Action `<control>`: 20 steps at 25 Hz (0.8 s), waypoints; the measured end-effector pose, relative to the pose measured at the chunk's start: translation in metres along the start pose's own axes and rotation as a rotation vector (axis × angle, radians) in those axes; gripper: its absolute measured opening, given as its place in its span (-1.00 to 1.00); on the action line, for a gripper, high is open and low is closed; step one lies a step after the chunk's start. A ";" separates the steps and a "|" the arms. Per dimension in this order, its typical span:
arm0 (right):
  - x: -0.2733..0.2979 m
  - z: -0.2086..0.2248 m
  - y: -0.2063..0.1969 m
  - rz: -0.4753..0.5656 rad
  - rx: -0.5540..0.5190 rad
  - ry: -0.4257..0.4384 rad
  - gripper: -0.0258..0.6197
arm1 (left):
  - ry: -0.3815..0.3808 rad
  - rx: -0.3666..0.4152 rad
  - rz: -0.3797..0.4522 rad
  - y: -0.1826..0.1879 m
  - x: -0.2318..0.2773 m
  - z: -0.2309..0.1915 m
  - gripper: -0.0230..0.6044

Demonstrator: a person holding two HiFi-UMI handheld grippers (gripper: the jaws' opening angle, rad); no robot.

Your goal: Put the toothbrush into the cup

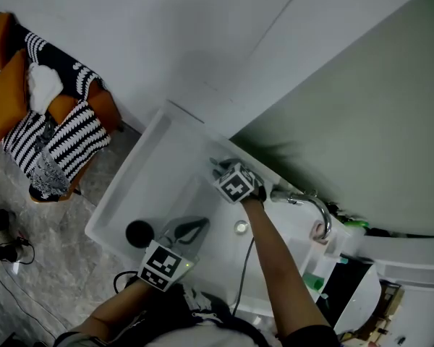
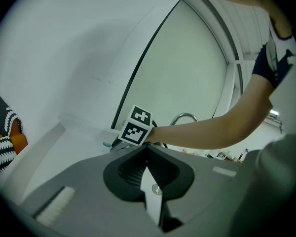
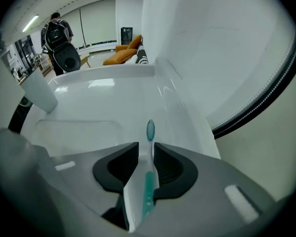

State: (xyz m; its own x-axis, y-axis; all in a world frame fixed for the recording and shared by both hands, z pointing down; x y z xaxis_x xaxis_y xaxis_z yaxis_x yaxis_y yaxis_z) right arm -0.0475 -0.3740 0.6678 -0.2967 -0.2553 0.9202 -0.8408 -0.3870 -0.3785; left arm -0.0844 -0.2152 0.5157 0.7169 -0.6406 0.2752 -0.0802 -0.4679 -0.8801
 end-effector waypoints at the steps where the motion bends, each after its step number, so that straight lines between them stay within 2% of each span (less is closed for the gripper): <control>1: 0.002 0.001 -0.002 -0.017 -0.002 -0.010 -0.61 | 0.000 0.001 0.002 0.001 -0.001 0.000 -0.93; 7: 0.003 0.008 -0.002 -0.017 0.020 -0.057 -0.83 | 0.006 0.002 0.003 0.001 -0.004 0.000 -0.93; 14: -0.017 0.007 0.003 0.056 0.078 -0.063 -0.83 | 0.000 0.018 0.006 0.004 -0.007 0.004 -0.93; 20: -0.045 0.007 0.008 0.167 0.156 -0.128 -0.83 | 0.015 0.036 0.029 0.012 -0.013 0.004 -0.93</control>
State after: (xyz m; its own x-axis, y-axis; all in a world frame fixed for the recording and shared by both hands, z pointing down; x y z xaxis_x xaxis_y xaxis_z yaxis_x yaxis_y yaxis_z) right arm -0.0377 -0.3723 0.6227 -0.3574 -0.4331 0.8275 -0.7022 -0.4595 -0.5438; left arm -0.0922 -0.2104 0.4998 0.7045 -0.6623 0.2551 -0.0754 -0.4273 -0.9010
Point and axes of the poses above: the fingertips, and each gripper's own axes: x forward along the fingers, z to its right, y out of its top, the point moved 1 cm from there along -x, backward along the fingers, and after that the axes turned 3 degrees about z, right-handed, at the moved point
